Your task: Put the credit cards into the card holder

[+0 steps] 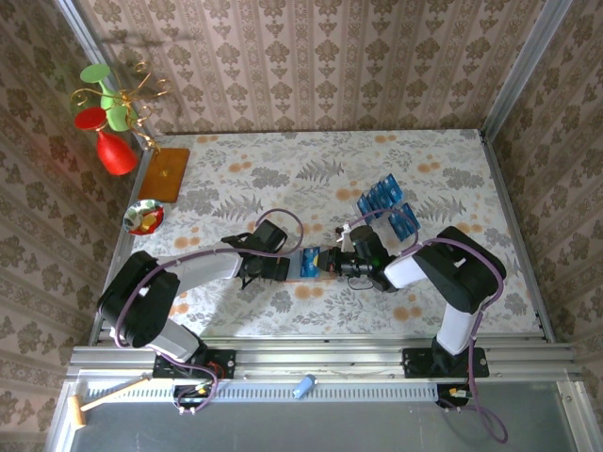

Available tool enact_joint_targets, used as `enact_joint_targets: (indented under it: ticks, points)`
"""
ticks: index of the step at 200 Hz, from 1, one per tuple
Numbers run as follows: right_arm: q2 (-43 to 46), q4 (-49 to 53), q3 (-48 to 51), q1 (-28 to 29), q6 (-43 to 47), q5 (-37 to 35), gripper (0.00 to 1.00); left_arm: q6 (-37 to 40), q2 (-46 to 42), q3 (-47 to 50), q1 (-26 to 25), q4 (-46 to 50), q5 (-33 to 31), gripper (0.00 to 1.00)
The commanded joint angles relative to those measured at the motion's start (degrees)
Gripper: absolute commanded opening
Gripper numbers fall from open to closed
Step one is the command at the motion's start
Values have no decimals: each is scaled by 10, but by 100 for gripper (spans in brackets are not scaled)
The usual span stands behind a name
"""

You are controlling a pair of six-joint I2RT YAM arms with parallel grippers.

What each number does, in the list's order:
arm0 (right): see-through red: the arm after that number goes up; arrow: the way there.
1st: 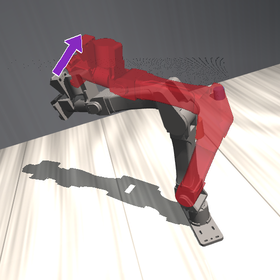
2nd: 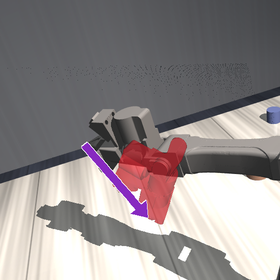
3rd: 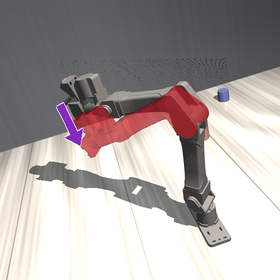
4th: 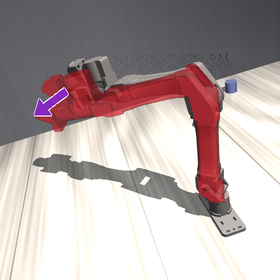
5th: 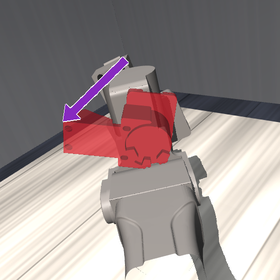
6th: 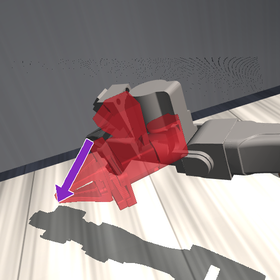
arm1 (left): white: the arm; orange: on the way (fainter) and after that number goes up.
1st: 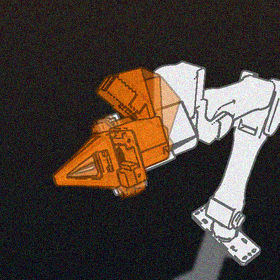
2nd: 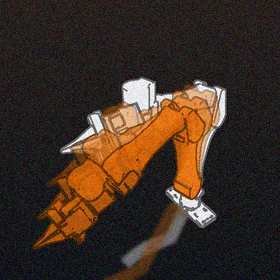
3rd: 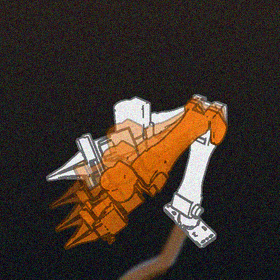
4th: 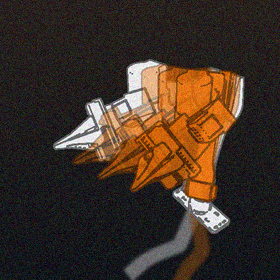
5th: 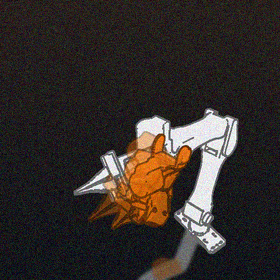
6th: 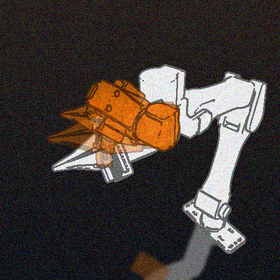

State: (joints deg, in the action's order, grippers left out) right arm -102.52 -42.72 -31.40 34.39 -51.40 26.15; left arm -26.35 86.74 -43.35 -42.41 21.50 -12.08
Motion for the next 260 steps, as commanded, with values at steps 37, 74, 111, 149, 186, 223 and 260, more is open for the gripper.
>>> enact_joint_targets:
  ticks: [37,74,111,149,186,223,260]
  points:
    - [-25,7,-9,5,9,7,0,-10,-6,6,-5,20,-9,100]
    - [-31,6,-13,6,9,14,0,-12,-6,6,-5,19,-8,100]
    - [-30,13,-13,6,14,18,0,-12,-5,5,-6,18,-8,100]
    - [-27,18,-6,6,18,20,0,-12,-5,5,-6,19,-9,100]
    - [-23,21,3,5,20,19,0,-12,-3,5,-6,18,-8,100]
    - [-23,23,7,5,22,21,0,-12,-3,5,-7,17,-9,100]
    - [-22,24,14,4,23,25,0,-13,-3,5,-7,17,-9,100]
